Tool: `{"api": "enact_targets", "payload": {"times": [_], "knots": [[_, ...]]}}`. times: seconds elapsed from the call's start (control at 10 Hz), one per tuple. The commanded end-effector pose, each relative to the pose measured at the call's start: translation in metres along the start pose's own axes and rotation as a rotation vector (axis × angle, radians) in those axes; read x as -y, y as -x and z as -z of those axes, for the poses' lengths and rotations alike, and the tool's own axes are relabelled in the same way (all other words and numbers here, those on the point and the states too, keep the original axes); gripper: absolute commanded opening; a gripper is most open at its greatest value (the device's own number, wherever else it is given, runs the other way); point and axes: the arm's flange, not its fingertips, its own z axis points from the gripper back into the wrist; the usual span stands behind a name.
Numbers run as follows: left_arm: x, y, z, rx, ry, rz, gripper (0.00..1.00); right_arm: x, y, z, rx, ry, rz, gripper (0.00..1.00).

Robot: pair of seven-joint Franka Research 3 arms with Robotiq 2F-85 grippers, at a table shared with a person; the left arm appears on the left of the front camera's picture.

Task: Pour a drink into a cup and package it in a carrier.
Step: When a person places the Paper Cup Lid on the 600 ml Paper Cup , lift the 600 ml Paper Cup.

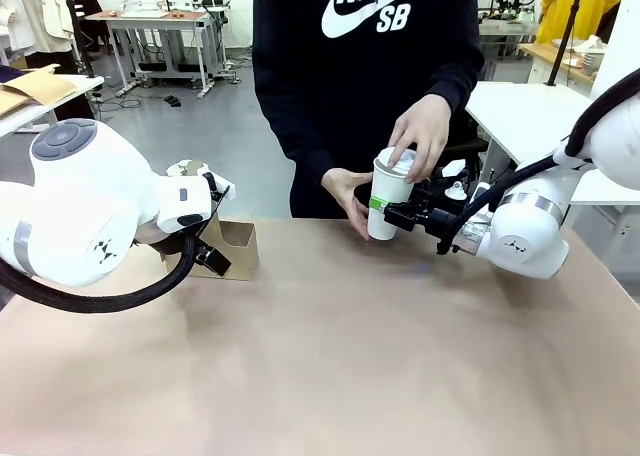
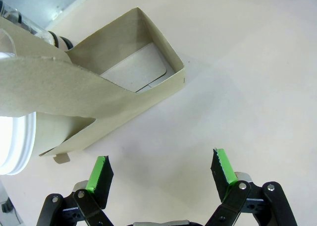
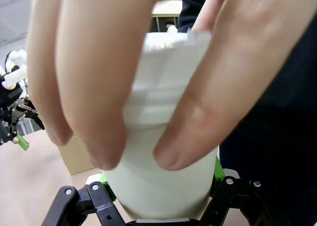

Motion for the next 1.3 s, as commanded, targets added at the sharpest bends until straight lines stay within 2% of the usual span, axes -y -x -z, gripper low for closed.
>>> {"api": "enact_targets", "payload": {"times": [0.0,1.2], "knots": [[0.0001,-0.0001,-0.0003,0.001,0.001,0.0,1.0,-0.0017,-0.0047,0.0021,0.007,0.007,0.0,0.8],[0.0001,-0.0001,-0.0003,0.001,0.001,0.0,1.0,-0.0017,-0.0047,0.0021,0.007,0.007,0.0,0.8]]}}
